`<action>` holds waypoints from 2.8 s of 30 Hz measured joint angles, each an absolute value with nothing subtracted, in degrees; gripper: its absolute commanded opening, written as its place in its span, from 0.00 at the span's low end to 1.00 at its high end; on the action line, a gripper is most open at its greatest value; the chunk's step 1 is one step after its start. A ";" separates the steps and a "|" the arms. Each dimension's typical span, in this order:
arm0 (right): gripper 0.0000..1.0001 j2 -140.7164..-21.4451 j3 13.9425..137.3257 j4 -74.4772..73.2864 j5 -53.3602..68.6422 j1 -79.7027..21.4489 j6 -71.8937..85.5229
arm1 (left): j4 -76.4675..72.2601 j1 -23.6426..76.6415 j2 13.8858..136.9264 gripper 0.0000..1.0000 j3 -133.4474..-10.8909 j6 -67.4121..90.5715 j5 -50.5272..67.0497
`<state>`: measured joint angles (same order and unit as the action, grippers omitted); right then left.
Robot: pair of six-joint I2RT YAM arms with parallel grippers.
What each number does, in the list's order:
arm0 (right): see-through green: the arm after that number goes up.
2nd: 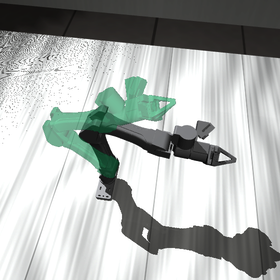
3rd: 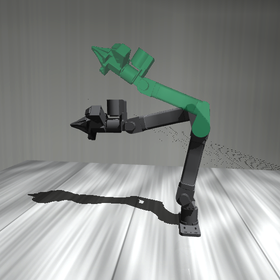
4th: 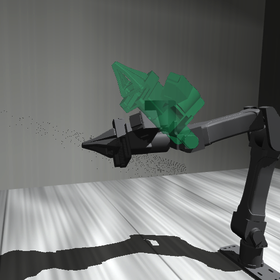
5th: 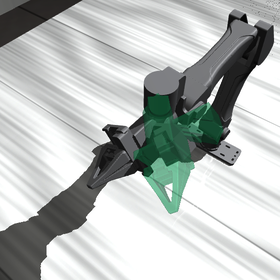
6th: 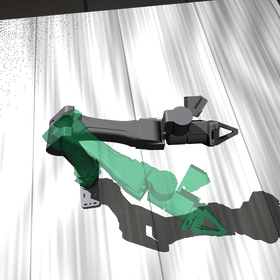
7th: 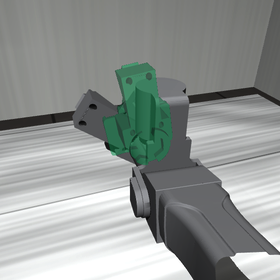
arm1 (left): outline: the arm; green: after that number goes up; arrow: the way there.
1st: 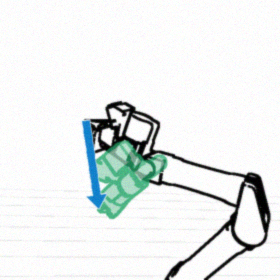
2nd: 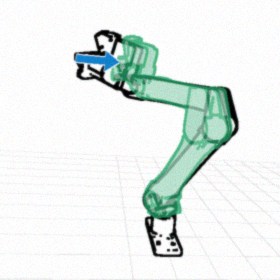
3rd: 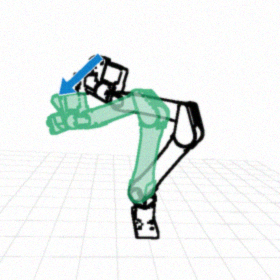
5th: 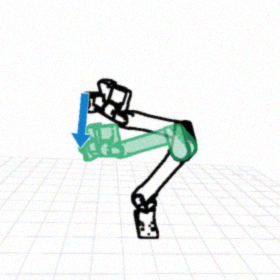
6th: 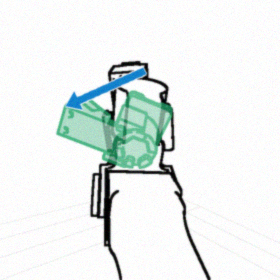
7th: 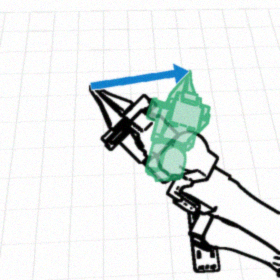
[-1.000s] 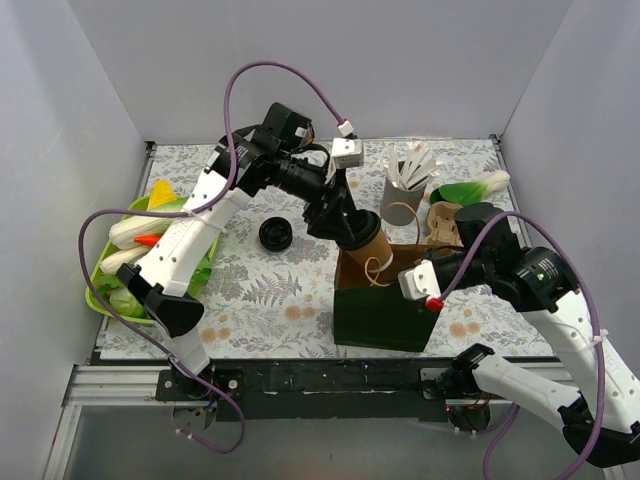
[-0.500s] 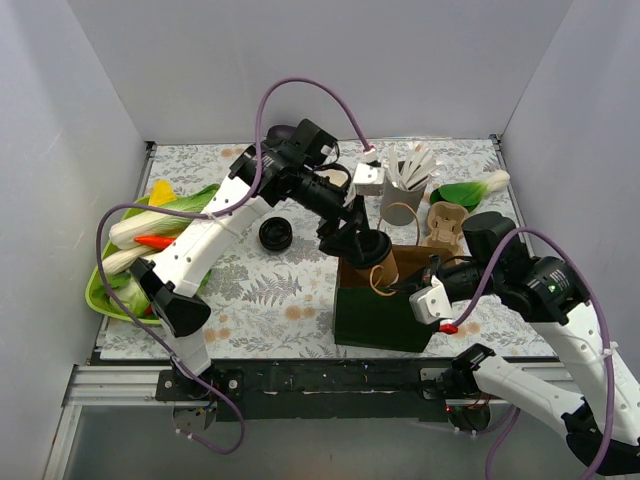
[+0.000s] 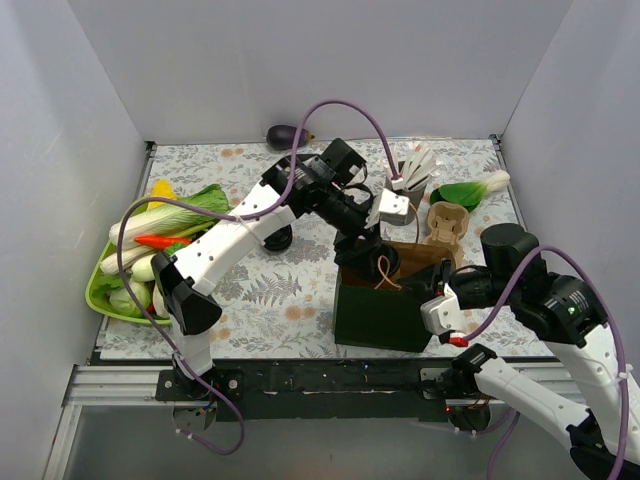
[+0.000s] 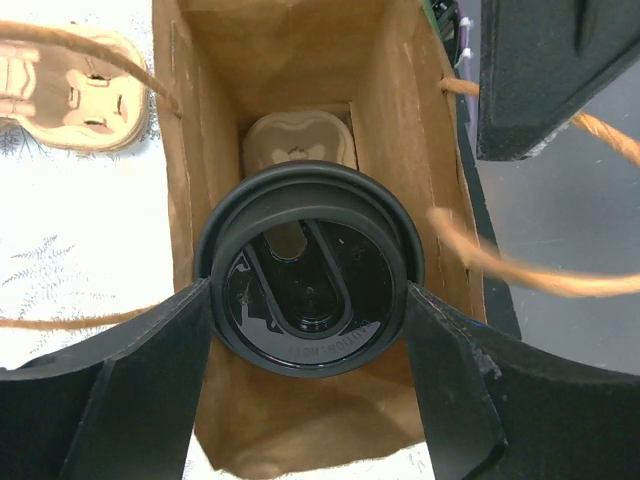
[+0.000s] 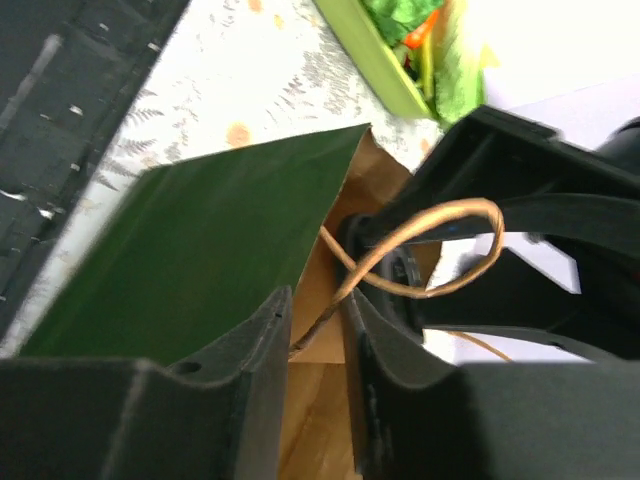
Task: Pack the takeout coffee
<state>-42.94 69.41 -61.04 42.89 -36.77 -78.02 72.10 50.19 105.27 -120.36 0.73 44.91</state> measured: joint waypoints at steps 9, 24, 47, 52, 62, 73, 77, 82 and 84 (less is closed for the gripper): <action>0.51 -39.77 72.79 -50.65 27.29 -36.82 -54.94 | 71.31 52.71 106.74 0.00 -117.49 -1.34 38.68; 0.64 -40.69 69.97 -45.67 18.13 -33.61 -30.76 | 70.50 53.39 102.28 0.00 -110.63 -3.51 31.99; 0.57 -51.33 67.07 -49.23 21.82 -30.74 -28.64 | 67.20 53.39 92.38 0.00 -99.55 -6.50 28.67; 0.21 -53.67 64.71 -47.13 23.68 -30.70 -28.86 | 66.63 53.39 90.56 0.00 -98.76 -6.28 27.83; 0.01 -53.58 64.95 -41.82 28.56 -30.44 -31.24 | 57.19 53.39 83.92 0.00 -91.33 -2.15 21.71; 0.01 -51.77 65.45 -39.29 28.47 -32.42 -37.32 | 45.23 54.28 81.32 0.00 -84.51 -1.85 19.18; 0.01 -50.09 63.53 -38.98 28.38 -33.95 -39.77 | 40.38 55.33 79.85 0.00 -76.05 -4.10 18.48; 0.01 -46.63 59.16 -38.81 28.25 -35.00 -41.39 | 35.94 57.10 77.62 0.00 -68.55 -6.52 18.00; 0.01 -46.41 59.00 -38.50 28.18 -35.07 -41.23 | 34.15 57.39 76.05 0.00 -66.98 -7.51 18.26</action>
<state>-46.41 59.00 -38.50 28.18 -35.07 -41.23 34.15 57.39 76.05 -66.98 -7.51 18.26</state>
